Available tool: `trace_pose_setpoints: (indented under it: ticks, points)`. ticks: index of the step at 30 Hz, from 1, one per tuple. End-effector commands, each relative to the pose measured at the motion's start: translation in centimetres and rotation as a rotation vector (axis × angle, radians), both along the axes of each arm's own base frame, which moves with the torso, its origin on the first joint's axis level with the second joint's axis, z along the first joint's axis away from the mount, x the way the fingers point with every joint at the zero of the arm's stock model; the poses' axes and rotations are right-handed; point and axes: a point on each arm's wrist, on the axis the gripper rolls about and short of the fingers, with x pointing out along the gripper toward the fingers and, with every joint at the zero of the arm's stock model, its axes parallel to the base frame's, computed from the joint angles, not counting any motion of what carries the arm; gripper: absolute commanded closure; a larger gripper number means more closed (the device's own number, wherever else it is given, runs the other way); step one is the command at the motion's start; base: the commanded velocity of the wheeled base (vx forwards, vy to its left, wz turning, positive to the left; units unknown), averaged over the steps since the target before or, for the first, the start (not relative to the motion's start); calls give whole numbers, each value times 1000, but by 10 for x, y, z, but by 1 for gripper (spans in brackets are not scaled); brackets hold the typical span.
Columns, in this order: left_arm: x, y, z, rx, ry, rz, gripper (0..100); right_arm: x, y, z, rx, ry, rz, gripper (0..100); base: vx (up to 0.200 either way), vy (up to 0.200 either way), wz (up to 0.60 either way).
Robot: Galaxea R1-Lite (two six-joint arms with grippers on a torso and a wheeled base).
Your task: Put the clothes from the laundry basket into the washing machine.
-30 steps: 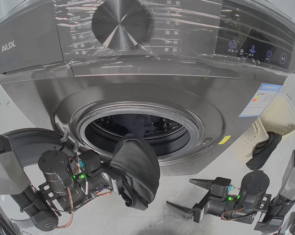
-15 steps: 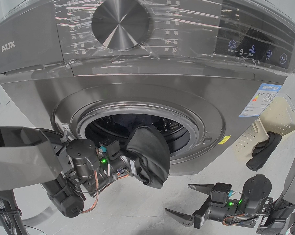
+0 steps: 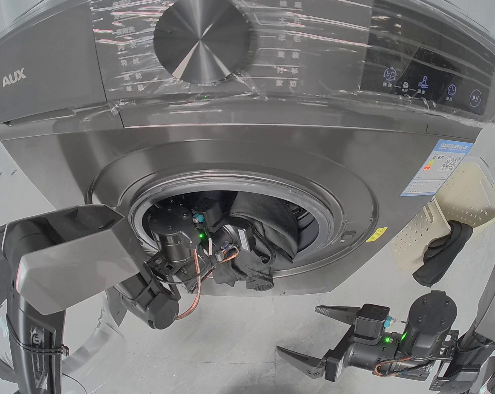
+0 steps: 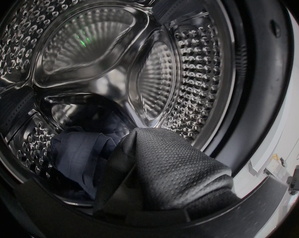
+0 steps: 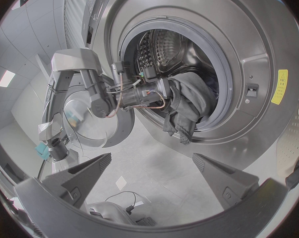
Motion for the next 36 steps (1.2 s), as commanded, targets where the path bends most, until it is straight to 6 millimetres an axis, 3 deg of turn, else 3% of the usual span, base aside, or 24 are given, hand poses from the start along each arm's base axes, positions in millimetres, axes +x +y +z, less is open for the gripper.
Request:
trace_pose_setpoints:
  ticks: [1,2,8,18,19,22,28,36]
  points:
    - [31,2,-15,4,11,45,100,0,0,1,5,-4,1,0,0,0,0]
    - [44,6,-8,-4,2,82,100,1,1,1,4,-5,0,0,0,0,0]
    - [73,7,21,-49,-54,178,100,1,1,0,3,-3,-1,0,0,0,0]
    - [83,2,31,-85,-100,206,100,3,0,0,2,-2,-9,0,0,0,0]
    - [82,3,31,-89,-98,205,0,3,0,0,1,-1,-9,0,0,0,0]
    - [78,-1,30,-101,-85,191,0,3,0,0,2,-3,-7,0,0,0,0]
    - [43,-11,6,-11,79,120,0,3,0,0,4,-3,-9,0,0,0,0]
    - [50,-14,-11,40,148,78,0,3,1,0,2,-2,-7,0,0,0,0]
